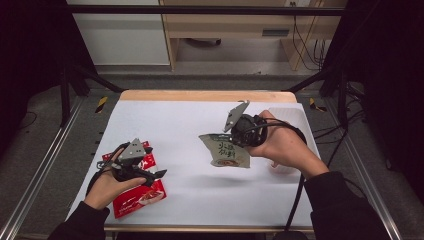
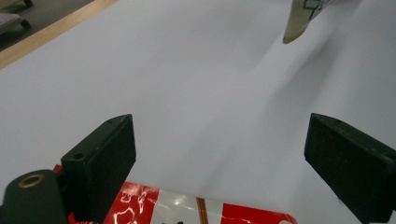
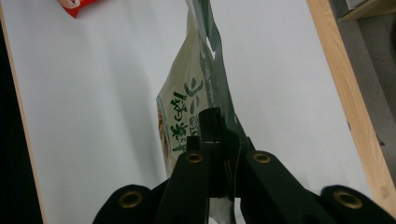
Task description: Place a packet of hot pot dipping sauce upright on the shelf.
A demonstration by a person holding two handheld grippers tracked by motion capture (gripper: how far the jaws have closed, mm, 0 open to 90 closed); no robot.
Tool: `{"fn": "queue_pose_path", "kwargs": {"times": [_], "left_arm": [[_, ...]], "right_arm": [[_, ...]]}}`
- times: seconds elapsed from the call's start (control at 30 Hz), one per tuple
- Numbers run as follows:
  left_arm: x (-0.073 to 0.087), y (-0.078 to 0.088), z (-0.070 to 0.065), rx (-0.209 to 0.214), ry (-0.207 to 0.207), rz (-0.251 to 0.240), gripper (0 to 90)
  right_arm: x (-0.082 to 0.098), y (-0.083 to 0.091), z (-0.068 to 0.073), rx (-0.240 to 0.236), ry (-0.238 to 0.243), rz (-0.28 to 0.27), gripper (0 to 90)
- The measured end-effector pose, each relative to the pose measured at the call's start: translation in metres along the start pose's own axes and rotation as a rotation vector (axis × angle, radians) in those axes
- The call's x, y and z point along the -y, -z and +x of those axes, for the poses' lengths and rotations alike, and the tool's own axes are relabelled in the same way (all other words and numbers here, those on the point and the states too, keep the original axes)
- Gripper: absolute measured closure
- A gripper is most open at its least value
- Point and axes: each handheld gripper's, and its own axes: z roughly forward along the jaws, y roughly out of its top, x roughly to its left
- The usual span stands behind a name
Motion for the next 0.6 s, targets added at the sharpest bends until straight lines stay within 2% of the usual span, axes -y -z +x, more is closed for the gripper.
{"fn": "queue_pose_path", "kwargs": {"times": [0.23,0.37,0.6], "left_arm": [[0.017,0.01,0.004,-0.048,0.076,-0.061,9.0],[0.026,0.009,0.006,-0.074,0.08,-0.037,8.6],[0.041,0.008,0.008,-0.094,0.085,-0.014,8.4]], "right_arm": [[0.001,0.013,-0.006,0.019,-0.003,-0.015,90.0],[-0.001,0.02,-0.009,0.03,-0.002,-0.019,90.0],[-0.005,0.029,-0.016,0.045,0.014,-0.021,90.0]]}}
